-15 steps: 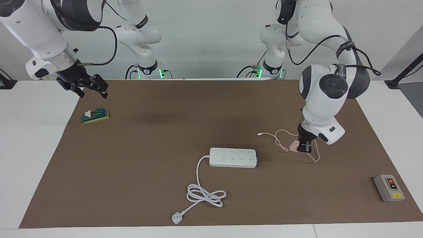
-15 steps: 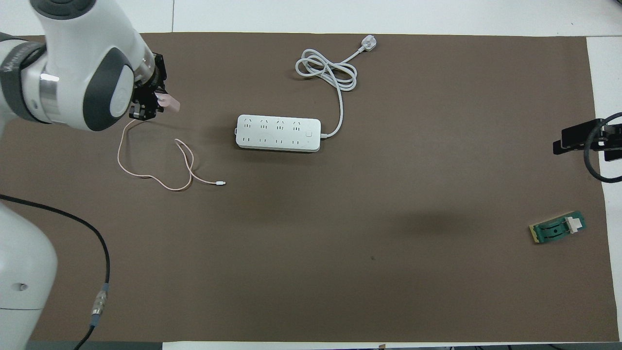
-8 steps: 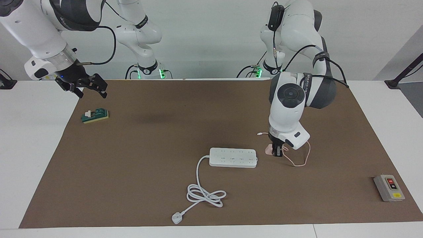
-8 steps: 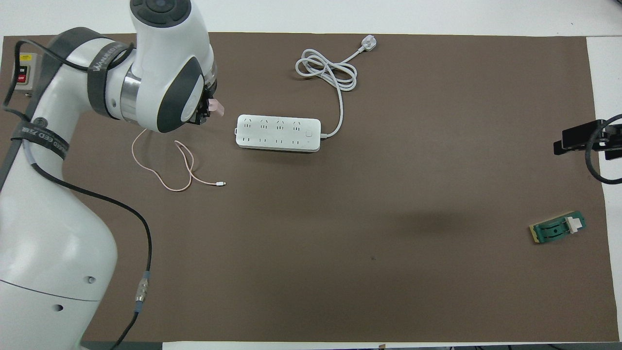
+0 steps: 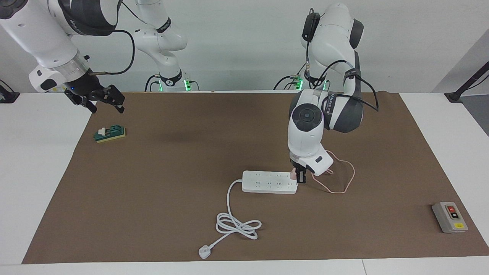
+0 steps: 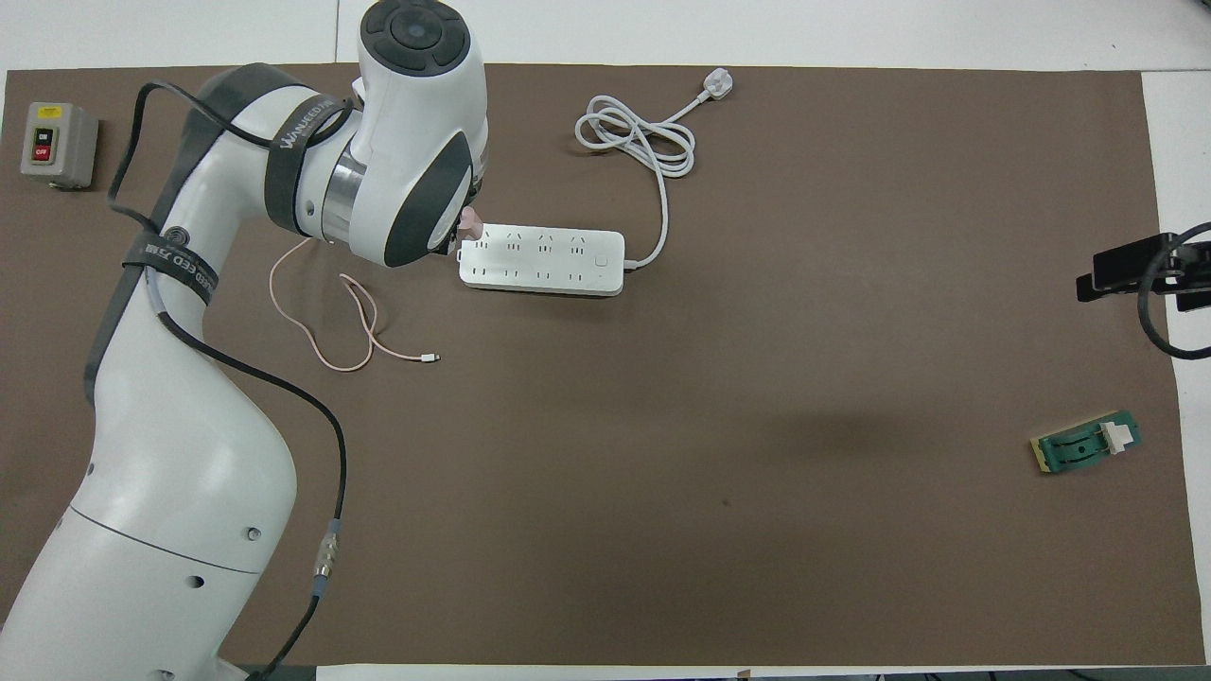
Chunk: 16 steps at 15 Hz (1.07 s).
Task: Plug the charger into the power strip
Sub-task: 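Push the charger prongs into the power strip socket with the left gripper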
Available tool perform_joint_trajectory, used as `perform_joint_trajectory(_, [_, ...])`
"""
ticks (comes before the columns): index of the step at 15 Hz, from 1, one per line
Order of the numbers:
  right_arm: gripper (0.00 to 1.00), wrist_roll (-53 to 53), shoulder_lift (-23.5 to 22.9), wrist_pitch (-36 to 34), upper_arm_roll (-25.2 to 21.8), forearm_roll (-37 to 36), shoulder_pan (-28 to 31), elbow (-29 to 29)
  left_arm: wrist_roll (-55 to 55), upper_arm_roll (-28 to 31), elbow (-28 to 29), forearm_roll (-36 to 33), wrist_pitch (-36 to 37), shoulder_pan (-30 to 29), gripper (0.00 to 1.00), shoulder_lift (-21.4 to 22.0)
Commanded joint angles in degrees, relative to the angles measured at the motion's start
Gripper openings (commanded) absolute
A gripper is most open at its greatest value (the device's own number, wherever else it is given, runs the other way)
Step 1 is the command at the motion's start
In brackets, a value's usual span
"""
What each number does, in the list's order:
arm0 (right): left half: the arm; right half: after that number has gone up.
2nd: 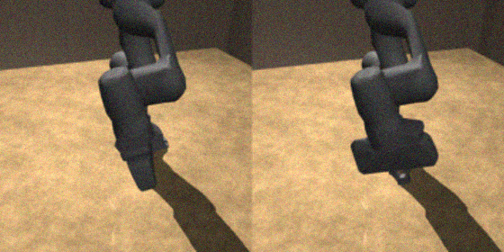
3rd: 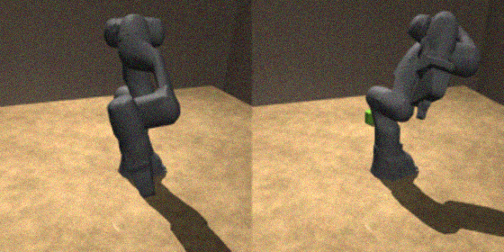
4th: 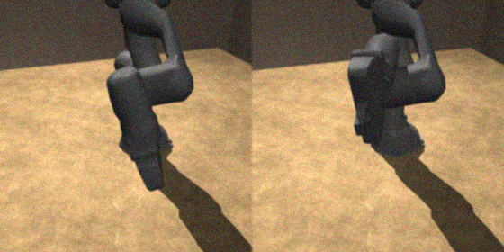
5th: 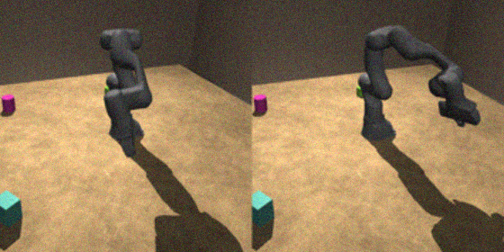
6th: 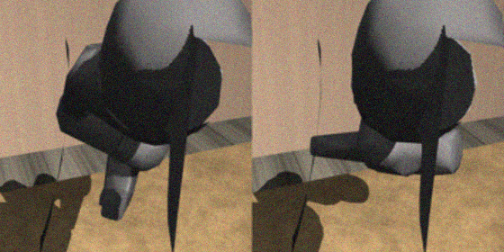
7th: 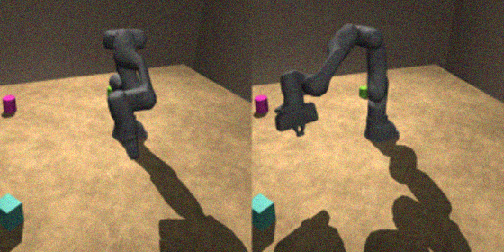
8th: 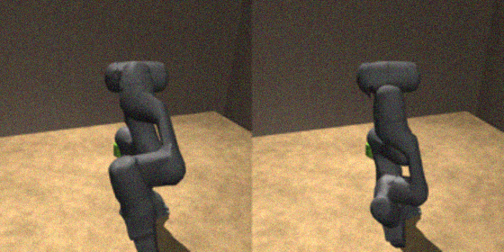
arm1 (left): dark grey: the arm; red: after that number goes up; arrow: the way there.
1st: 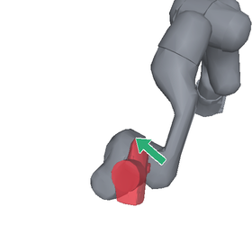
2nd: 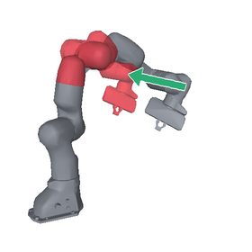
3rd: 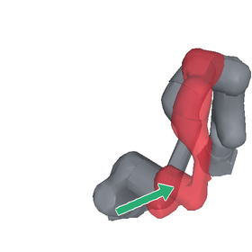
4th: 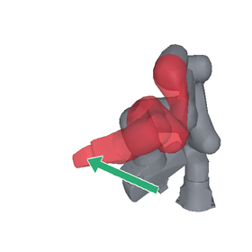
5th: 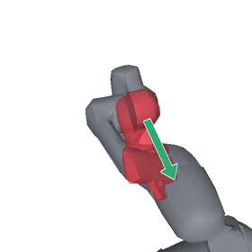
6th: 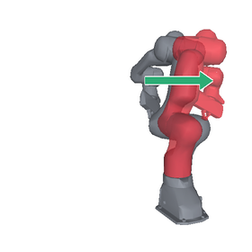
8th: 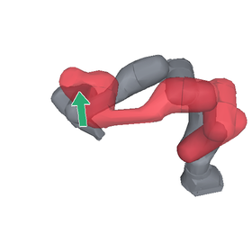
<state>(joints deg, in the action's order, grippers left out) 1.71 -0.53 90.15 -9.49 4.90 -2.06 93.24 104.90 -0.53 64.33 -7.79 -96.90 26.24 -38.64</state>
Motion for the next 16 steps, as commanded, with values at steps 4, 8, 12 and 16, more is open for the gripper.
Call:
perform_joint_trajectory(4, [1.00,1.3,0.7,-0.4,0.3,-0.9,0.2,0.4,5.5,1.1,0.5,-0.9,4.3,1.4,0.00,-0.6])
perform_joint_trajectory(8, [1.00,1.3,0.7,-0.4,0.3,-0.9,0.2,0.4,5.5,1.0,1.9,-3.1,4.4,1.5,0.00,-0.6])
perform_joint_trajectory(12, [1.00,1.3,0.7,-0.3,0.3,-0.9,0.2,0.4,5.4,1.0,2.1,-3.2,3.7,1.5,0.00,-0.7])
perform_joint_trajectory(16, [1.00,1.3,0.7,-0.4,0.3,-0.9,0.2,0.4,5.4,1.0,2.2,-3.1,3.3,1.7,0.00,-2.3])
